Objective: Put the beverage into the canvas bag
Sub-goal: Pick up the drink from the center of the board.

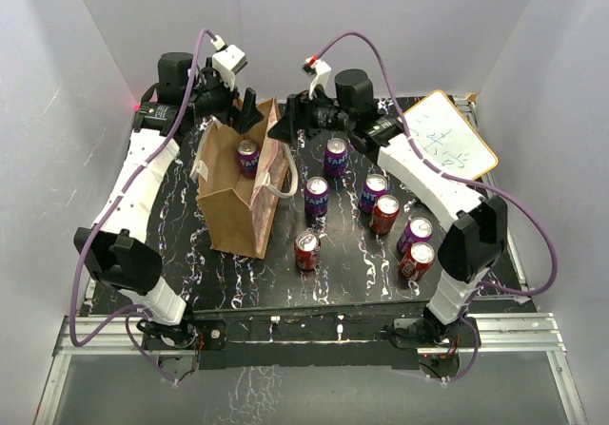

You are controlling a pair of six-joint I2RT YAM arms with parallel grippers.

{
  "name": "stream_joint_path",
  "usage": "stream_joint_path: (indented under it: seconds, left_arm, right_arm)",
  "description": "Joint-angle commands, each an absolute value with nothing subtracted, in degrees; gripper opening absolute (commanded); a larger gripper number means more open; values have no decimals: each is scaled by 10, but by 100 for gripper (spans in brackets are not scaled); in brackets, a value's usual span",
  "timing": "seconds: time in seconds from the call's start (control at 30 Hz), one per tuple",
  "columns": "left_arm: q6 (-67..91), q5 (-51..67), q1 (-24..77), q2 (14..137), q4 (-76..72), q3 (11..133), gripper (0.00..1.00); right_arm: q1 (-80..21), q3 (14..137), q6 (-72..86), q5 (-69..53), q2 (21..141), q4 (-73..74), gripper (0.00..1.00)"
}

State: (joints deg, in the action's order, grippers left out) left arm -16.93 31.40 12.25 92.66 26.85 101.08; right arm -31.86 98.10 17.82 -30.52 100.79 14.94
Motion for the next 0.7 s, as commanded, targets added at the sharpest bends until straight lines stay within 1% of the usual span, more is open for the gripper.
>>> stream_joint_path:
  seconds: [0.0, 0.23, 0.43, 0.67]
  left_arm:
    - [-174, 351, 142, 913, 271, 1047, 93]
    - [-265, 328, 237, 939, 324, 1058, 93]
    - [-325, 309, 312, 985, 371, 1068, 94]
    - [-362, 307, 340, 1049, 384, 1059, 97]
  right_arm:
    - [-281, 946, 138, -292, 934, 141, 78]
    - [-189, 858, 92, -262, 847, 169, 81]
    - [-89, 804, 104, -267, 805, 169, 82]
    - [12, 747, 161, -284, 768, 158, 82]
